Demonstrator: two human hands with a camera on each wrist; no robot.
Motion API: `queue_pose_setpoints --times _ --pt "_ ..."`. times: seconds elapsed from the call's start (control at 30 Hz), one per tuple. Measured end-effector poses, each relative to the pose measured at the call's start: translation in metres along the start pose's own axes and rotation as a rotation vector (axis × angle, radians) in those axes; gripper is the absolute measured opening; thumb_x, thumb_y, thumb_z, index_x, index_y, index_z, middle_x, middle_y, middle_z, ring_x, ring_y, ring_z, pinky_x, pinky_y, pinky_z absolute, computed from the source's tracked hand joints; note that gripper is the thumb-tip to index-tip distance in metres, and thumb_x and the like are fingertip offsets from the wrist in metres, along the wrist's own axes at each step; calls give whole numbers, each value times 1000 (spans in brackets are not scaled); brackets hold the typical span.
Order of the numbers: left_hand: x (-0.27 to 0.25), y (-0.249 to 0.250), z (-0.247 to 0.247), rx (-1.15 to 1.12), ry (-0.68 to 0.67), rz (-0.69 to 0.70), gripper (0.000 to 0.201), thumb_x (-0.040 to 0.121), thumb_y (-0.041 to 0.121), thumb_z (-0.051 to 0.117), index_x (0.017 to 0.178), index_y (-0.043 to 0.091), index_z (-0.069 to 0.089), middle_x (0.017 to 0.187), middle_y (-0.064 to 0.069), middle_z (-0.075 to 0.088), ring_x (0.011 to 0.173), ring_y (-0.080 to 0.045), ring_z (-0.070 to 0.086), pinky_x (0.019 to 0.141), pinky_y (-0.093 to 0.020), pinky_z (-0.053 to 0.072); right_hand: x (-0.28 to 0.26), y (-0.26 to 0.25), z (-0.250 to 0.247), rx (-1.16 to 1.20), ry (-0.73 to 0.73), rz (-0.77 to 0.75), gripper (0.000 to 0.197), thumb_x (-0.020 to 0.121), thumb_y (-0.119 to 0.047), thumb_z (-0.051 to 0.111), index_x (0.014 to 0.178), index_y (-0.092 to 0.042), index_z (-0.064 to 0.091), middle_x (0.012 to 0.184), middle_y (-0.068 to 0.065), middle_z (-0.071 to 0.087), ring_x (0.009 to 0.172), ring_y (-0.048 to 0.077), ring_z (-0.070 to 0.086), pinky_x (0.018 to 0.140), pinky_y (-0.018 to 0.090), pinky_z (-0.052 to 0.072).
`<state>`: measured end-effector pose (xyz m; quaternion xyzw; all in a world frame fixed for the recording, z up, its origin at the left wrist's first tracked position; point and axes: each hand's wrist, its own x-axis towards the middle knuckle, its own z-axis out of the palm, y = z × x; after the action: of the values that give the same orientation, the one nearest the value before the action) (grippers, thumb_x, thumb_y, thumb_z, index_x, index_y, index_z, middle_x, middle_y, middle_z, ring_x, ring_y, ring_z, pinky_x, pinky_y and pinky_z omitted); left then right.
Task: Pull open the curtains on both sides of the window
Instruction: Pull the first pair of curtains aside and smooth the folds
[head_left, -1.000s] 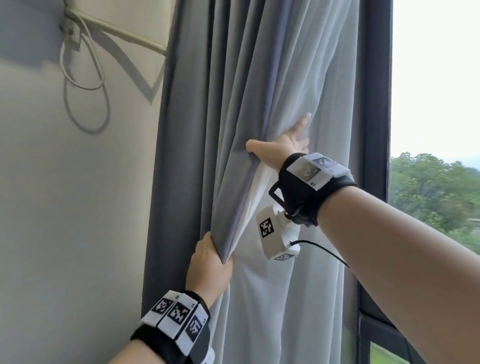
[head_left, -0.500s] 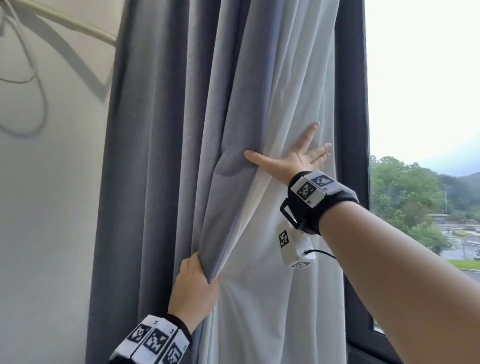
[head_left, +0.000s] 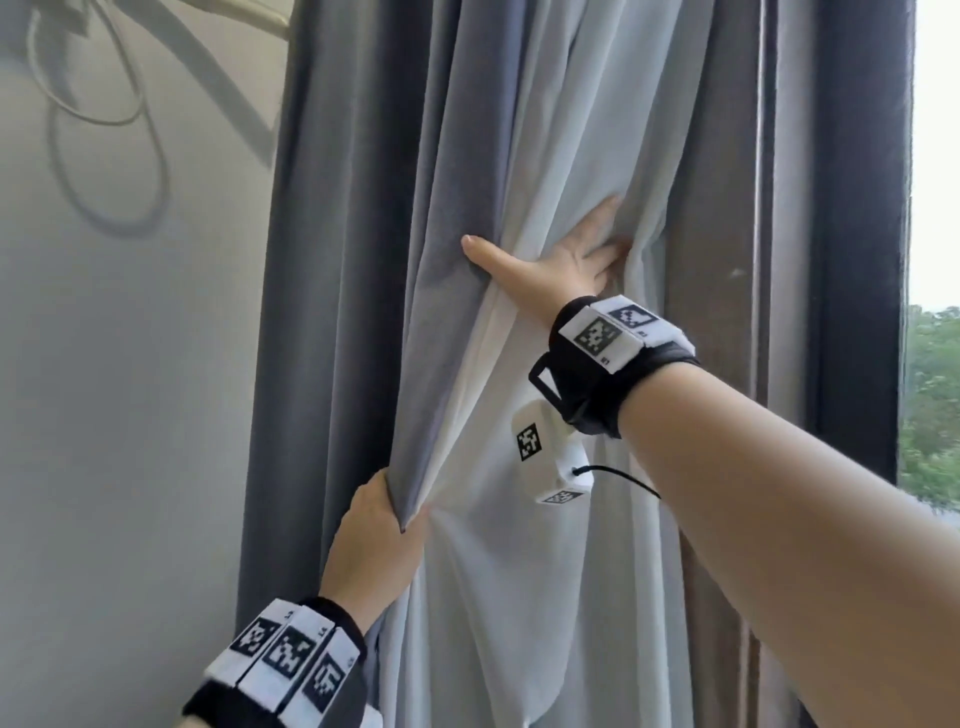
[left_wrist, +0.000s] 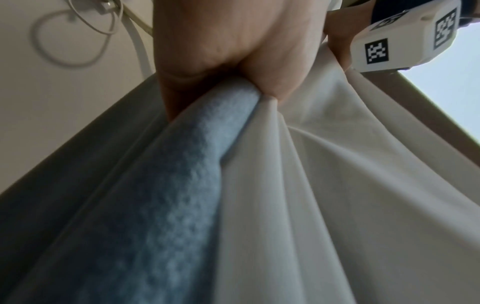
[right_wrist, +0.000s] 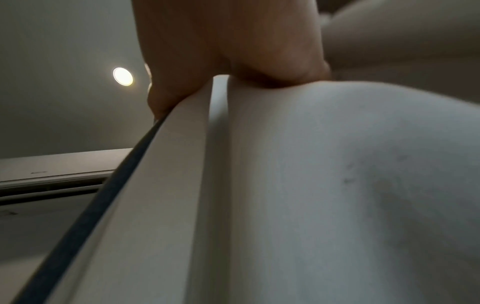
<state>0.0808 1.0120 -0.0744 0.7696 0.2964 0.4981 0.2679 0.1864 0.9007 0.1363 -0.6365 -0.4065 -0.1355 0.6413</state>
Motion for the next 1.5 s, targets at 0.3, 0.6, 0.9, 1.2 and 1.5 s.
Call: queue_pose_setpoints --times 0.3,0.6,0.9,1.2,1.5 --pt "45 -56 -35 -12 -7 -47 42 86 38 53 125 23 45 111 1 57 90 -14 56 67 -18 40 15 -11 76 120 -150 46 129 44 -58 69 147 -24 -1 142 8 40 131 29 40 105 44 39" --pt "107 -126 -97 -148 -169 -76 50 81 41 62 126 27 44 102 16 59 90 0 58 69 -16 43 29 -29 191 -3 -291 63 119 68 -46 64 145 -18 -22 156 12 14 137 34 30 108 46 36" --pt "150 -152 -114 -163 -240 -16 145 34 73 76 144 37 -10 156 9 15 142 -14 21 116 -43 26 31 -57 286 48 -359 69 121 75 -47 68 143 -16 -27 159 11 5 140 36 24 110 47 33" --pt "179 -169 -93 15 63 -62 123 58 48 79 147 17 1 144 -12 39 129 -31 42 102 -47 42 48 -43 297 132 -303 156 130 61 -58 71 145 -22 -21 157 14 12 141 36 19 110 51 28" --pt "225 -188 -55 10 104 -106 70 70 37 73 127 12 41 119 -11 58 102 -32 59 86 -43 51 91 8 267 -31 -285 153 136 56 -72 68 144 -22 -23 158 13 9 141 36 21 110 56 28"
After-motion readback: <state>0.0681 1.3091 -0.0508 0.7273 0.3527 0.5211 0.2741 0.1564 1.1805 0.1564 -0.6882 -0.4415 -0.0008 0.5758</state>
